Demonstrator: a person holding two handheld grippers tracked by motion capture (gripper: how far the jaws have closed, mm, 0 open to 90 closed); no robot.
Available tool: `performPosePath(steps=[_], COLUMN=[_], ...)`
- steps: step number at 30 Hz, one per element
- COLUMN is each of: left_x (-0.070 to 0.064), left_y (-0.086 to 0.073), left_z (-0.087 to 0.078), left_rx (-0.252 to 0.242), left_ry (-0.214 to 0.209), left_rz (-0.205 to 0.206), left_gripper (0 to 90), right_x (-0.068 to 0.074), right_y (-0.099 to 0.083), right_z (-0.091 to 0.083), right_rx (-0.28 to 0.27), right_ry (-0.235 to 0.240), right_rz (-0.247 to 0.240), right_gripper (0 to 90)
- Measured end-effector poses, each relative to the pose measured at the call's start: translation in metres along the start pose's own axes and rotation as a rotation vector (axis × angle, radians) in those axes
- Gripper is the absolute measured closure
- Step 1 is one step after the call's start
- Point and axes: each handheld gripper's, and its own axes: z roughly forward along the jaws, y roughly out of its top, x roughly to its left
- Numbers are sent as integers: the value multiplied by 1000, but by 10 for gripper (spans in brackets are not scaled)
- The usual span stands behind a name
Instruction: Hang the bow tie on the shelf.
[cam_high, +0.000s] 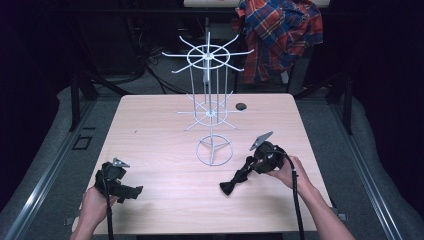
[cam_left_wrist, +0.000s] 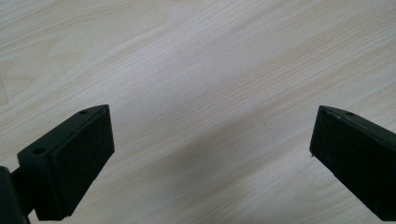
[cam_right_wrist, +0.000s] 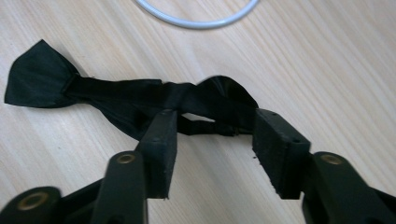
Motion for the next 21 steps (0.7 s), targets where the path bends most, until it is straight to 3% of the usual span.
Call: performPosePath(steps=[3,4,7,9,11,13,17,19,20,21], left_x=[0,0,0,0,0,0,0,0,0,0], left_y=[0,0,0,0,0,0,0,0,0,0], left_z=[0,0,1,1,1,1,1,1,1,1], left_rx=[4,6,5,6,7,8,9,12,13,14], left_ry=[0,-1,-1,-2,-1,0,3,3,2,1], left_rz=[-1,0,0,0,0,0,1,3,3,5], left_gripper=[0,0,0,0,0,0,0,0,0,0], right_x=[9,15,19,24,28,32,35,34,33,33], right_y=[5,9,11,14,14,16,17,17,17,17], right_z=[2,2,5,8,11,13,22,23,24,24], right_rx=[-9,19,17,33,20,36,63,66,58,58], right_ry=[-11,-33,-29,-61,-65,-101,-114,-132,-129,-129], right_rz=[-34,-73,-84,-106,-103,-123,-127,-123,-110,-110], right_gripper=[465,456,450,434,421,421,402,433,511,511])
